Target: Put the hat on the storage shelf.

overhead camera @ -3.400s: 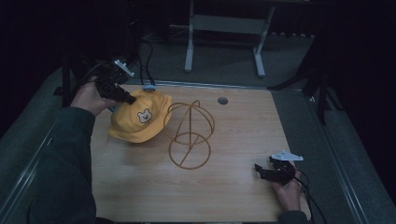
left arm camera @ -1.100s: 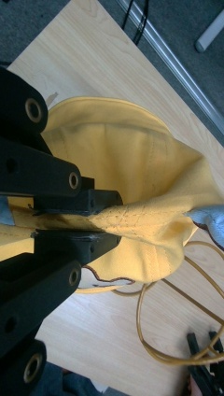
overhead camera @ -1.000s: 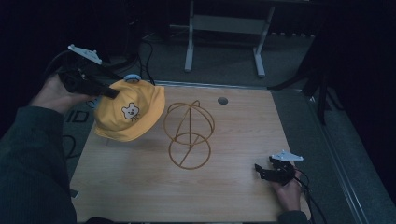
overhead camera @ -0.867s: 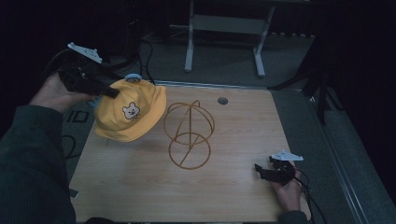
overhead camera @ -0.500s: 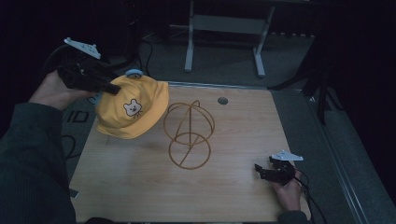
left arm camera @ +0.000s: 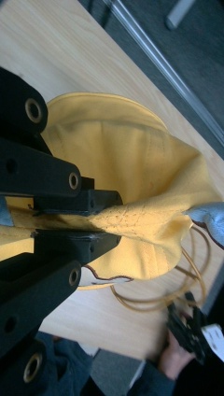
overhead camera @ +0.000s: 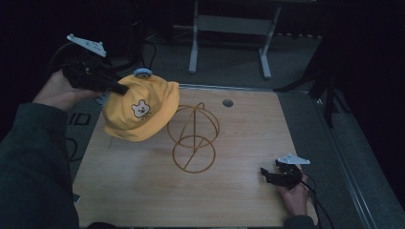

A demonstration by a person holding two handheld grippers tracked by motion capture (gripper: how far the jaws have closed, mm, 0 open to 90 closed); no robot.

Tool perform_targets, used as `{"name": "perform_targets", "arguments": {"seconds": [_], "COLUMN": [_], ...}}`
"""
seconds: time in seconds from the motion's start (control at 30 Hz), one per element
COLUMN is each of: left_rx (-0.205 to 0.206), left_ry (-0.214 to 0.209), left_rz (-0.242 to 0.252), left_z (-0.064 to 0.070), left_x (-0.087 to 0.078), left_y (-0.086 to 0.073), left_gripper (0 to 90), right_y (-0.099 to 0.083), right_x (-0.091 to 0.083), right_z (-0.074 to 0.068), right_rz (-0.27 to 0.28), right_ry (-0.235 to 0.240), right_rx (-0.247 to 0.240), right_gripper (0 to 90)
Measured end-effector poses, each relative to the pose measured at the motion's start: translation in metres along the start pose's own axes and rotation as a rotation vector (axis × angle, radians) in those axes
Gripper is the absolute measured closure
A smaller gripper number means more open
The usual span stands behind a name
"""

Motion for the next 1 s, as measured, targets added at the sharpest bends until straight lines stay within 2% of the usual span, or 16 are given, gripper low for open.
{"name": "perform_targets", "arguments": {"seconds": [0.3,0.77,1.0], "left_rx": [0.034,0.072,0.090], "left_ry": [-0.007,-0.053,-0.042], "left_rz": [-0.010,0.010,-0.005], "left_z": [0.009,0.023,0.027], "left_x": [0.007,0.014,0.019], "left_y": [0.013,0.032,0.042], "left_gripper": [81.9,81.7,81.7], "right_y": [0.000,0.000,0.000], "right_x": [0.000,0.000,0.000], "right_z": [0.000,0.000,0.000], "right_rz": [0.000,0.000,0.000], "right_ry": [0.000,0.000,-0.001], "right_rx": [0.000,-0.001,-0.002], "right_gripper": [23.6,23.6,23.7]}}
Point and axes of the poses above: each handheld gripper's, and its own axes: x roughly forward along the jaws, y roughly out of its top, z roughly to its right, the point moved 7 cm from there along x, roughly forward along the jaws, and after that the axes turned 7 degrees about -z, right-handed, at the moved point
